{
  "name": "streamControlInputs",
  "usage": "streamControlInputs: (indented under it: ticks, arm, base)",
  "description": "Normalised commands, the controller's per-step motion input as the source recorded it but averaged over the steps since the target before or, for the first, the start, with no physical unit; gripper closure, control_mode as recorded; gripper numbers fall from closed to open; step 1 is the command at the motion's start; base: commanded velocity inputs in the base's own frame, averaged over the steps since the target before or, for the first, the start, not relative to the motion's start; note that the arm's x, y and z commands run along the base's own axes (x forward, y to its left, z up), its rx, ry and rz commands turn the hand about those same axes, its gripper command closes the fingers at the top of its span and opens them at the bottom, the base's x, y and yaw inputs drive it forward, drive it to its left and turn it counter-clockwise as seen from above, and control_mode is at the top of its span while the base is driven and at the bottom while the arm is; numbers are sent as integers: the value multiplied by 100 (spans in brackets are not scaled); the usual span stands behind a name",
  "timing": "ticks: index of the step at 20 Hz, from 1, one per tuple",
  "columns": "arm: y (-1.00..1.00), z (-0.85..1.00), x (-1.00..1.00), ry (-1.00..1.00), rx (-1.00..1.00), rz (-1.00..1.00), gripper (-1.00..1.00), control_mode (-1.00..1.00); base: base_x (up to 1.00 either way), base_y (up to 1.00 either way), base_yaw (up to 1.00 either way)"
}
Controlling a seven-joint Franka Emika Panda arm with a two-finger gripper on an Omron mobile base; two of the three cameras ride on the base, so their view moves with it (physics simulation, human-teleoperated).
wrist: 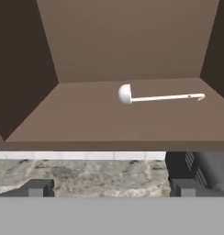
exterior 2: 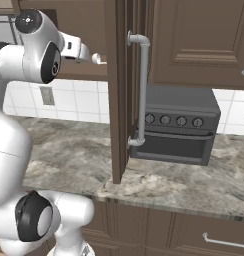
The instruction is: Open the cabinet and move the ladle to the pot. Then close the cabinet.
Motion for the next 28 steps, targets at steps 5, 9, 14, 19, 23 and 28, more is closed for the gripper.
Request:
streamControlInputs:
  ticks: [5, 9, 14, 19, 23, 28]
  arm:
    - [-1, -11, 42, 1, 0, 0, -100, -100]
    - [-1, -12, 38, 0, 0, 0, -100, -100]
    - [0, -15, 37, 0, 0, 0, -100, -100]
    - [0, -9, 35, 0, 0, 0, -100, -100]
    - [0, -1, 36, 0, 0, 0, -100, -100]
    - [0, 0, 32, 0, 0, 0, -100, -100]
  base:
    - [0, 0, 0]
    - [0, 0, 0]
    - [0, 0, 0]
    - [0, 0, 0]
    - [0, 0, 0]
    - [0, 0, 0]
